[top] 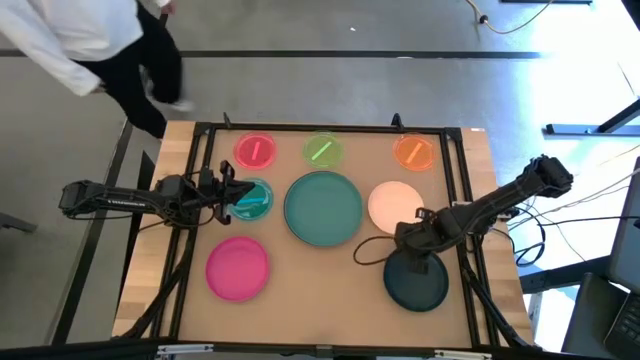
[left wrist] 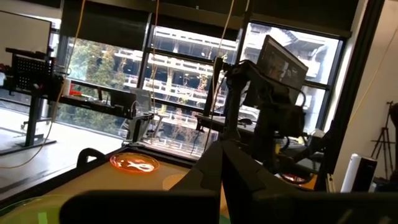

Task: Stack plastic plates
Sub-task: Stack the dark blue plate on top of the green plate

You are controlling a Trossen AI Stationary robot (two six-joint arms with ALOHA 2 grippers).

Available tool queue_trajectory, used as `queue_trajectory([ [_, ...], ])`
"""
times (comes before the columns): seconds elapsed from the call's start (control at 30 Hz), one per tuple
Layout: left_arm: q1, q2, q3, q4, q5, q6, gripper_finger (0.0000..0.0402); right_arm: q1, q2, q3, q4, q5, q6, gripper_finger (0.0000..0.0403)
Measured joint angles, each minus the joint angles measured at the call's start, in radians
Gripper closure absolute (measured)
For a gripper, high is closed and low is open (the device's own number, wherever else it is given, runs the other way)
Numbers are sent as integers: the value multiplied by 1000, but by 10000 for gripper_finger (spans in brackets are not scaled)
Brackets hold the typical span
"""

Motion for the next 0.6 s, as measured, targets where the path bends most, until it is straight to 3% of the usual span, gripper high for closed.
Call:
queue_trajectory([
  [0.37, 0, 0, 0, -3, 1, 1, 401, -1, -99, -166, 36, -39, 96, 269],
  [0.6, 0, 0, 0, -3, 0, 2, 401, -1, -98, -257, 169, -85, 103, 269],
])
